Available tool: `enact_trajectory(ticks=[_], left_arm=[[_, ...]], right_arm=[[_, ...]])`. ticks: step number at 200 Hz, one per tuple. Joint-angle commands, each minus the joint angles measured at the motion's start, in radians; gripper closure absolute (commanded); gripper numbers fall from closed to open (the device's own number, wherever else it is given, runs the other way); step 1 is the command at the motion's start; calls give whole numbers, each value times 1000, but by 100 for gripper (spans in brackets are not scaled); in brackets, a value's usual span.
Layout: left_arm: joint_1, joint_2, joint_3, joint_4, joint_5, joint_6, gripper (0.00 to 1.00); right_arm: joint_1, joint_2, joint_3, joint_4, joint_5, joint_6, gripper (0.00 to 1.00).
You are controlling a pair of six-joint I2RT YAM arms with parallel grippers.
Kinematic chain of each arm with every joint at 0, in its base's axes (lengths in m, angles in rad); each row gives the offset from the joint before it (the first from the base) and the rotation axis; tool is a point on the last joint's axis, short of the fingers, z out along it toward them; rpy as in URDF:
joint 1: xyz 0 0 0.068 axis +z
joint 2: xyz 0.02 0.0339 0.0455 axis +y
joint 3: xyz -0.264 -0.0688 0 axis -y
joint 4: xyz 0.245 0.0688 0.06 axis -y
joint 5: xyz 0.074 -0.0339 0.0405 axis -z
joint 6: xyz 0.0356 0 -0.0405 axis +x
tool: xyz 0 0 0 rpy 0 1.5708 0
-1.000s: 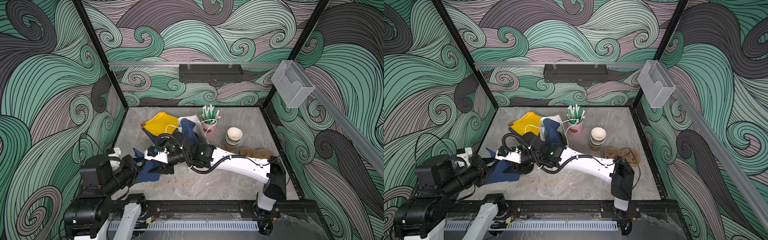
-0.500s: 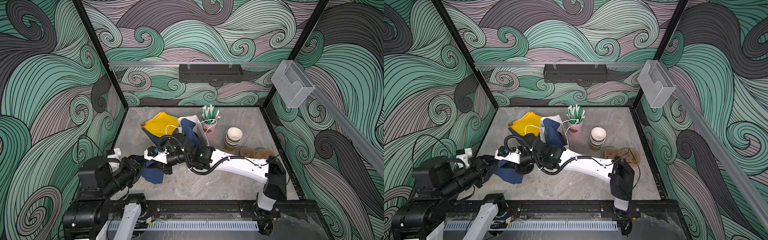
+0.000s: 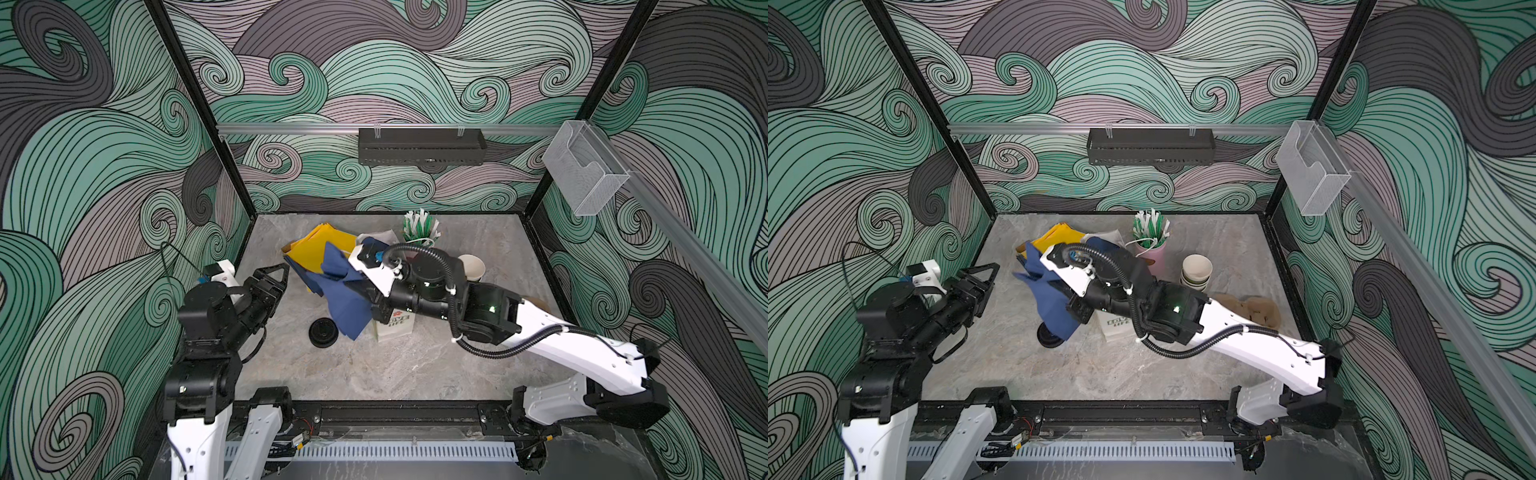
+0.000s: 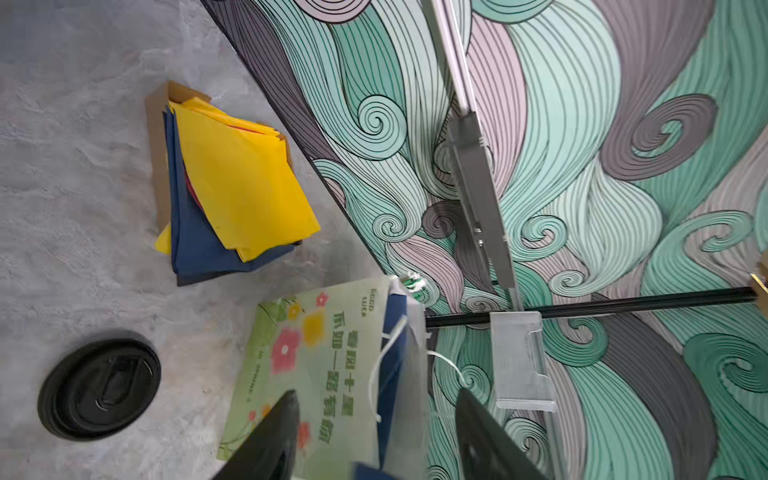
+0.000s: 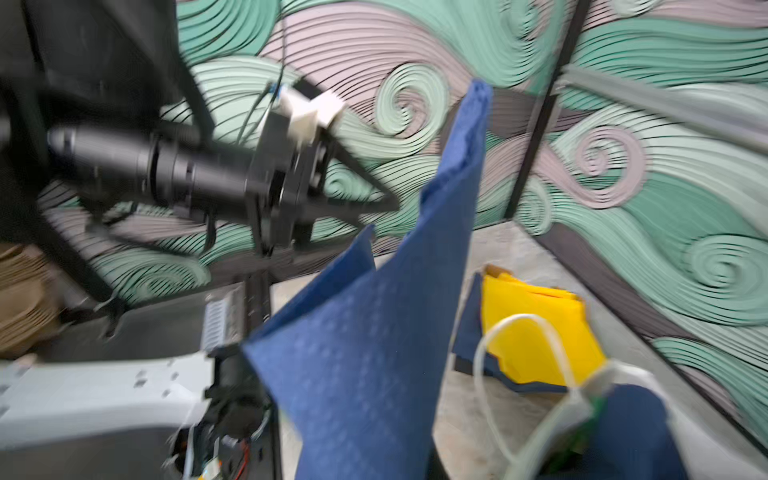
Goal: Pack the takeout coffee
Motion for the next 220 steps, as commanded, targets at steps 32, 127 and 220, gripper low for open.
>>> enact_trajectory(ticks=[32,127,220], left_arm=[[6,96,-111,292,83,56,39],[3,136,-150,322,203,45,39],[2,127,-169,329,164,44,40]], right_arm=[[-103,105,192,-263,510,215,100],[-170,330,254,-536,363,368,100],[-214,512,331,-717,227,438,100]])
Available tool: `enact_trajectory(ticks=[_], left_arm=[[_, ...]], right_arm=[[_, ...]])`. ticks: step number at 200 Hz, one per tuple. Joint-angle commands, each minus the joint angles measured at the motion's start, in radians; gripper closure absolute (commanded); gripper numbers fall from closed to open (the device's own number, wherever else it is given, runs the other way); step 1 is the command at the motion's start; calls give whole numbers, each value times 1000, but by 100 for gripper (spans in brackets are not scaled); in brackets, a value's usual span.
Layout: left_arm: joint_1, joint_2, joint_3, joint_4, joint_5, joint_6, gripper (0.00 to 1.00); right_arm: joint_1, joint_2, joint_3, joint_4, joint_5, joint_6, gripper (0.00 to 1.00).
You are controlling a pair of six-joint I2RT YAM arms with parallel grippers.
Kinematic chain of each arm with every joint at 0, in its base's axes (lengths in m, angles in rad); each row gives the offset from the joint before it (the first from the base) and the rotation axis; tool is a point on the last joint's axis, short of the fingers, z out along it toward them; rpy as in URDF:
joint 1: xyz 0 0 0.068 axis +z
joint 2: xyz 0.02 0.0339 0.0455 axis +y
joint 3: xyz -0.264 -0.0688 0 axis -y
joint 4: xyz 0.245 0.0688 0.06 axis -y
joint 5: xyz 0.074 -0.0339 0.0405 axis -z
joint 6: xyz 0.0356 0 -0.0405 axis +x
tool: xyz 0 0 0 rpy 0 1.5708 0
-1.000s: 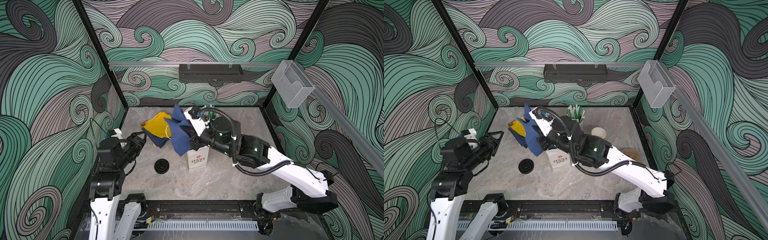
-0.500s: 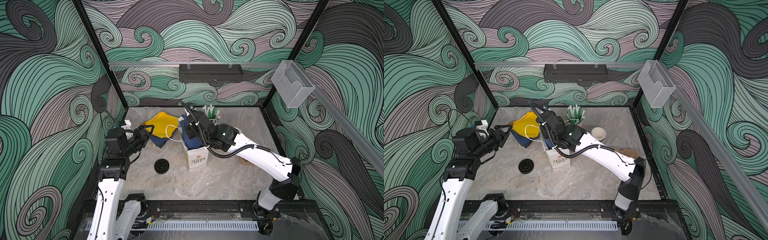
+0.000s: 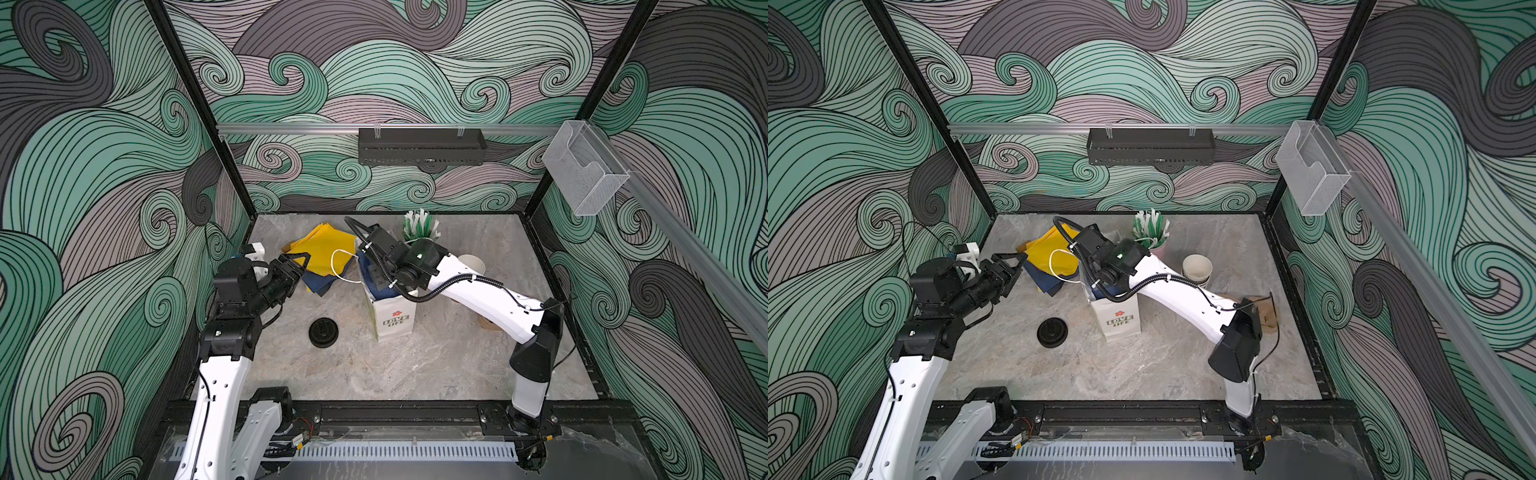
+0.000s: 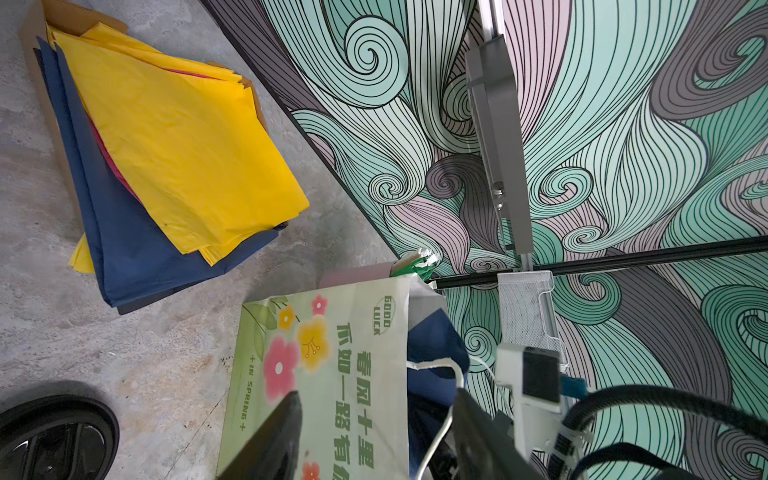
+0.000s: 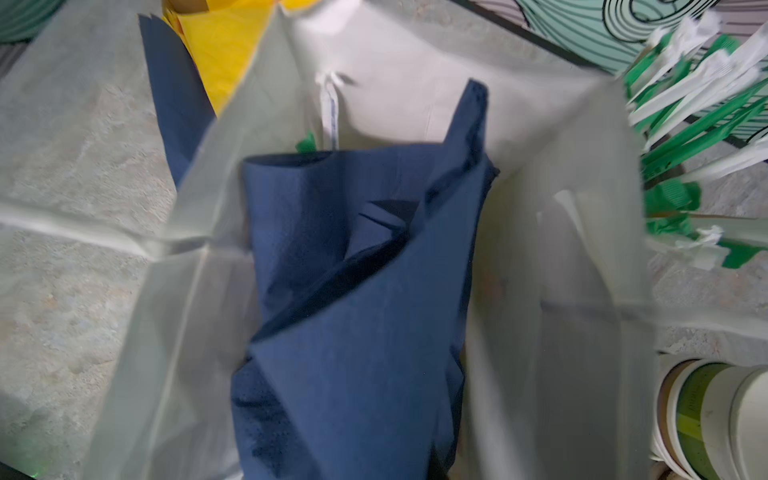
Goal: Pack the takeout coffee
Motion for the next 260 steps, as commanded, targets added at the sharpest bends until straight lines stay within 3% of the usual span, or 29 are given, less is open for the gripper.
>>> enact_trajectory(ticks=[1,20,47,65,124,163,185,207,236,260], left_arm=[[2,-17,-1,22,-14,11,40],[3,-22,-6,22,-23,10,40],[2,-25,-2,19,-35,8,40],[2,-24,4,21,-46,8,40],[3,8,32,6,-105,51,40],[4,57,30,-6,-284,138,40],[5,96,-5,19,-417,183,40],[3,143,-53,43,-553,243,41],[4,189,-137,104,-717,352,41],[5,216,-212,207,-787,489,40]], right_arm=[[-11,30,17,-58,-33,33,100],[-17,46,23,-64,-40,32,99],[-20,31,61,-86,-54,33,65],[-18,-12,77,-91,-43,26,52],[-19,-189,123,-96,-6,-75,36],[-43,-347,68,-95,152,-146,24],[-125,-486,-102,-95,270,-154,19],[-326,-661,-403,-49,283,-56,19],[-612,-909,-905,258,195,30,20],[-729,-1011,-1173,549,178,-38,21]])
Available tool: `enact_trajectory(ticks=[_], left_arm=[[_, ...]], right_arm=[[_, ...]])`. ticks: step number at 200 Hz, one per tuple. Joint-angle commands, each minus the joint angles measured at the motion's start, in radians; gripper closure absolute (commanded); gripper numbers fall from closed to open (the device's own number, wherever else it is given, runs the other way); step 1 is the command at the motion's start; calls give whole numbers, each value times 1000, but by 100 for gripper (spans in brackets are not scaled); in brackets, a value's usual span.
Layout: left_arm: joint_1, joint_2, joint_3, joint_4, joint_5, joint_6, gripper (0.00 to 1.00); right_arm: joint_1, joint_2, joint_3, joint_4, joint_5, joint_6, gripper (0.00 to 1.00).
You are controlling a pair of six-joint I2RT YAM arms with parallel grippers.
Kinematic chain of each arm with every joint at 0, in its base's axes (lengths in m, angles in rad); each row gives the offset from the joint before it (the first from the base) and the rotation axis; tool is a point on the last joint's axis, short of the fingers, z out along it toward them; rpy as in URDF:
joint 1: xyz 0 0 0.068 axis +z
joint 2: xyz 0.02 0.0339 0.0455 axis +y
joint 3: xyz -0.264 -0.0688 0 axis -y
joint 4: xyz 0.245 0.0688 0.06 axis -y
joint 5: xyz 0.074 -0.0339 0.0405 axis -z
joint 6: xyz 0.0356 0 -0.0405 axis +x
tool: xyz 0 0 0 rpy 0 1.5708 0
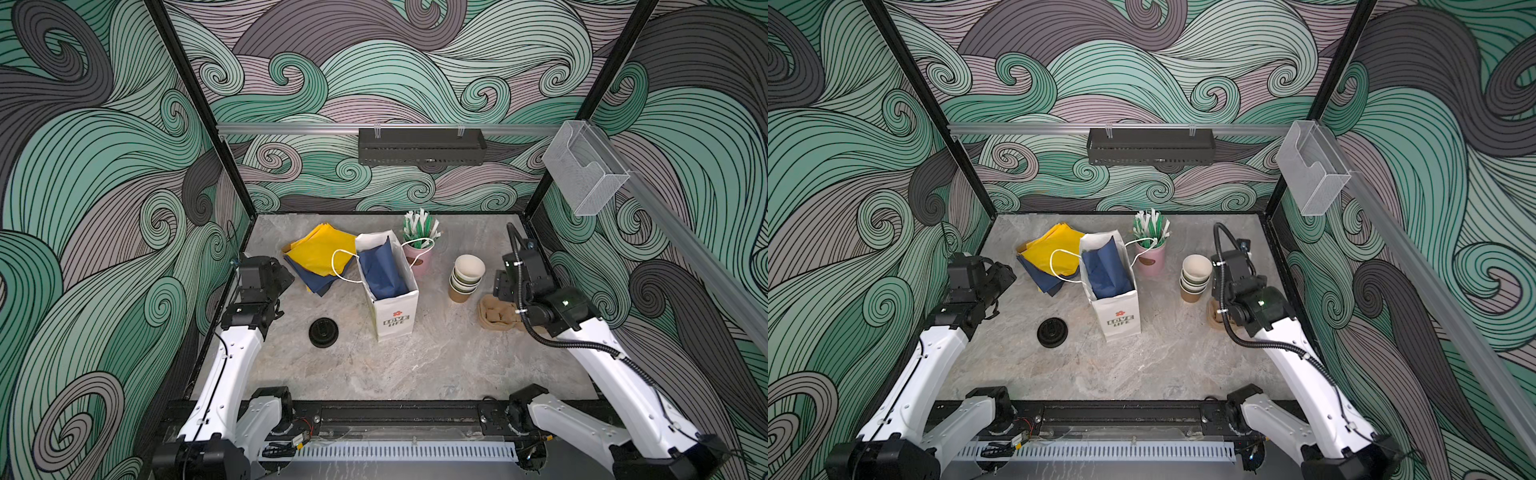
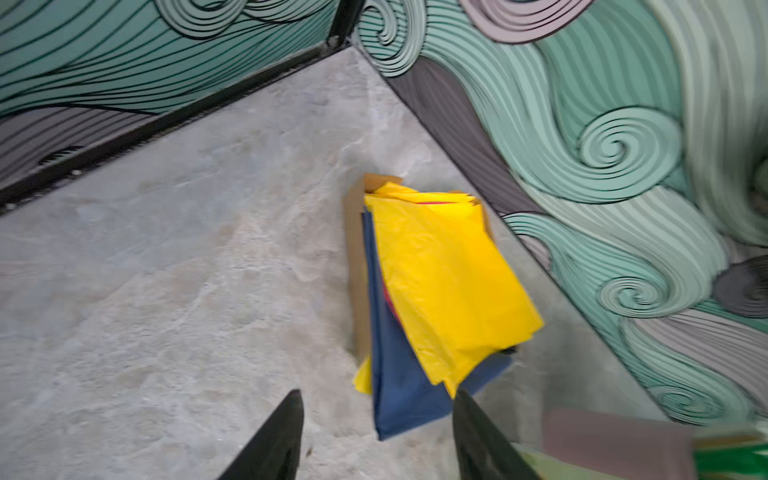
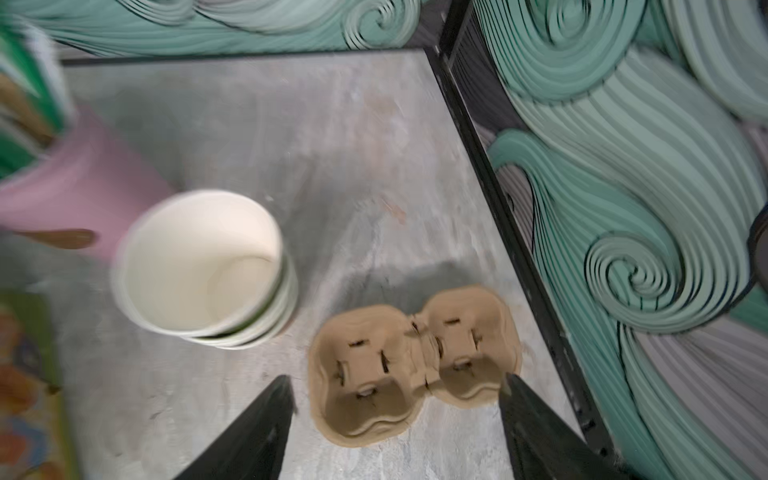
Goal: Pack the takeout coffee
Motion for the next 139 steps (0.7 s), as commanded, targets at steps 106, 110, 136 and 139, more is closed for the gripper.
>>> enact_trajectory(ticks=[106,110,136,139], left_arm=[[6,209,-311,694,-198,474,1],[6,221,-315,711,-195,481,1],[6,301,-346,850,-141,512,2],[6,308,-342,855,-134,514,2]], right_arm=[[-248,349,-487,1214,-390,-323,12],[-249,361,-484,1219,-411,-333,12],[-253,421,-509,1415,-469,-369,12],[-252,427,-506,1426,-470,-380,12]])
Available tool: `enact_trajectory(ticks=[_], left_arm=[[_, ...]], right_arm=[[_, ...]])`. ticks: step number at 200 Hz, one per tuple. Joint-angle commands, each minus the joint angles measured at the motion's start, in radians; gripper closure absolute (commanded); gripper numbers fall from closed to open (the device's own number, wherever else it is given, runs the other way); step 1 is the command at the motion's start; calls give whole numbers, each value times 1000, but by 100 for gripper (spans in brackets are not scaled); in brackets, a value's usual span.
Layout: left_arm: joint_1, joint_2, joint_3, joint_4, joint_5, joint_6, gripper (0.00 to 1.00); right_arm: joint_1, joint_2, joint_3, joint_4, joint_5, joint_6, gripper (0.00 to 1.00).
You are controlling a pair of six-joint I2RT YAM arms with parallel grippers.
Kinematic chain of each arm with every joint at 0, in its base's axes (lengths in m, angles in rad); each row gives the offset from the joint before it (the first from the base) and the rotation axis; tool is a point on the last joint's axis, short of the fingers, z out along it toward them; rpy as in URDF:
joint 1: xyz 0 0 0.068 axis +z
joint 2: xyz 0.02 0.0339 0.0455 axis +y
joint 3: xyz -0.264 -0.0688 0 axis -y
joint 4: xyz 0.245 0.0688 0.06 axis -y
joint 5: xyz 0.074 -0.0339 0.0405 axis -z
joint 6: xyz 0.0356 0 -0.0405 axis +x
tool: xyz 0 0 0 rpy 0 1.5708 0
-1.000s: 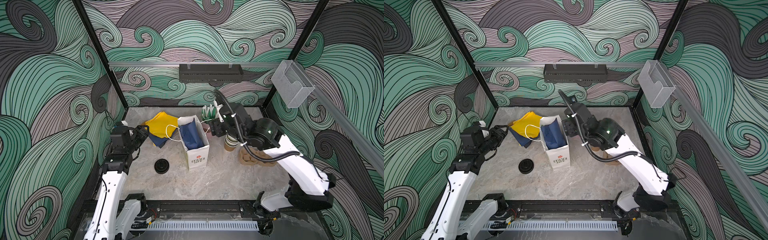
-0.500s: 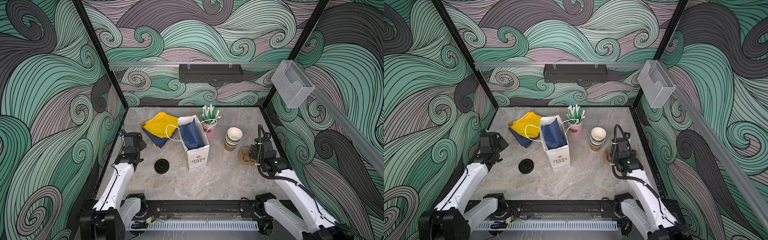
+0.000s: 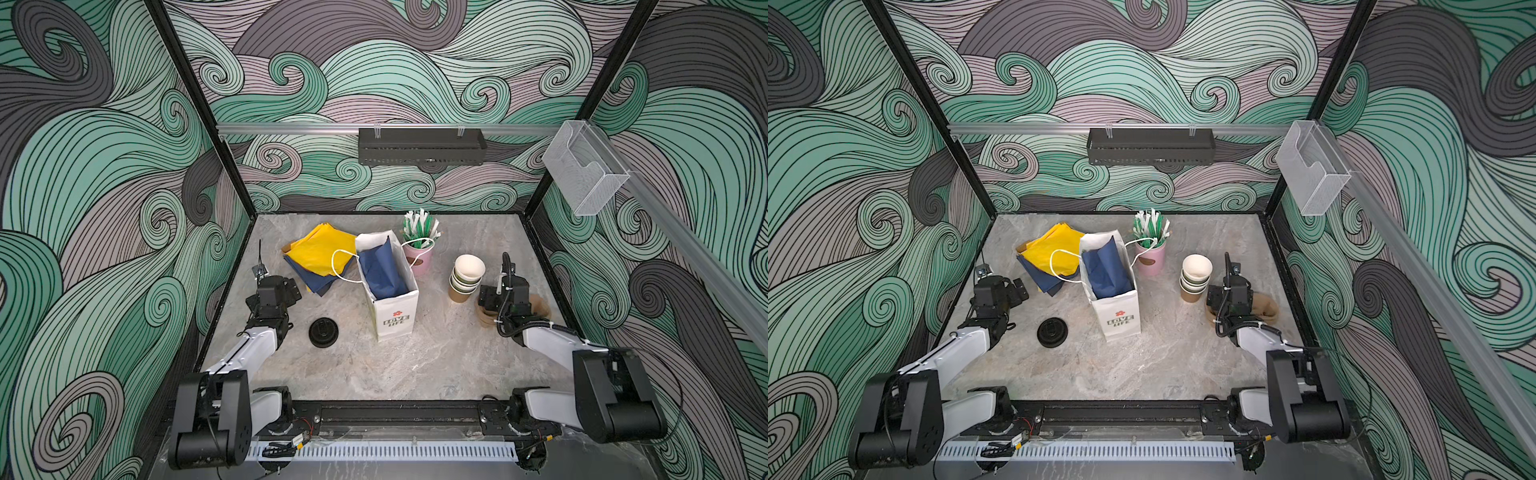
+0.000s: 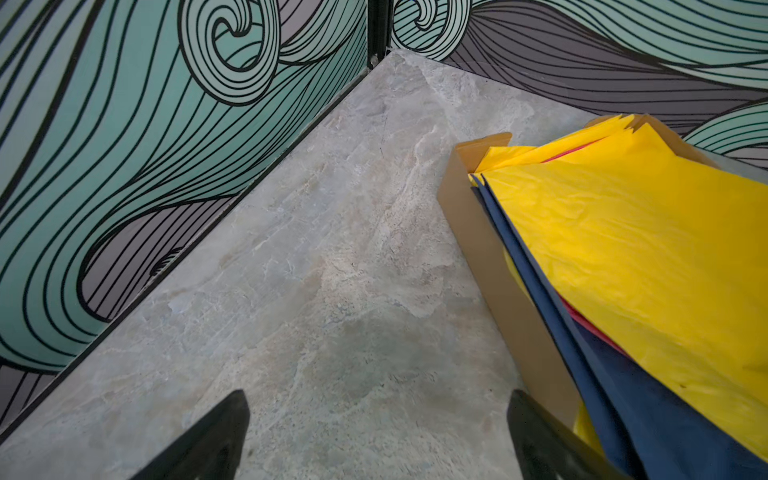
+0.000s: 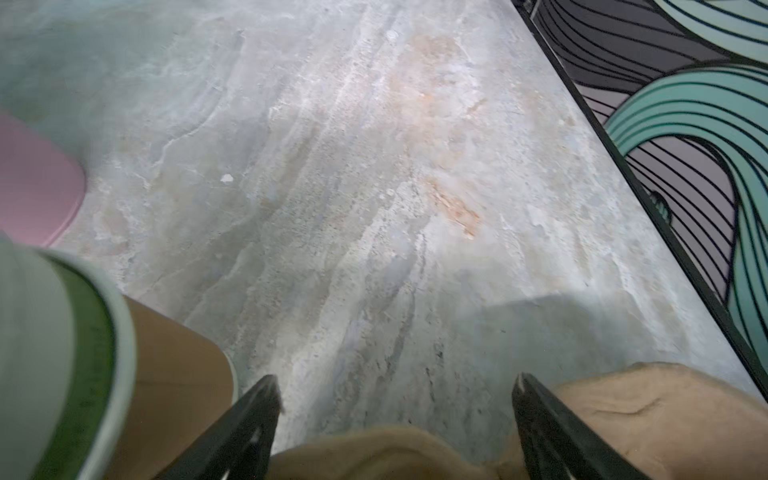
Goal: Pack the takeout coffee
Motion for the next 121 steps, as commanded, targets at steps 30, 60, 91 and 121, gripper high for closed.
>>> enact_trajectory(ticks=[30,60,91,121], left_arm=[[6,137,-9,323,103,105,2],[5,249,-14,413,140,119,2],[5,280,-10,434,138,120,1],[4,280,4,403,132,116,1]], right_arm=[[-38,130,-81,509,-98,-90,12],[-55,181,-85,530,-50,-55,6],[-50,188,-54,491,20,-37,1],[-45,186,-50,485,22,-40,1]])
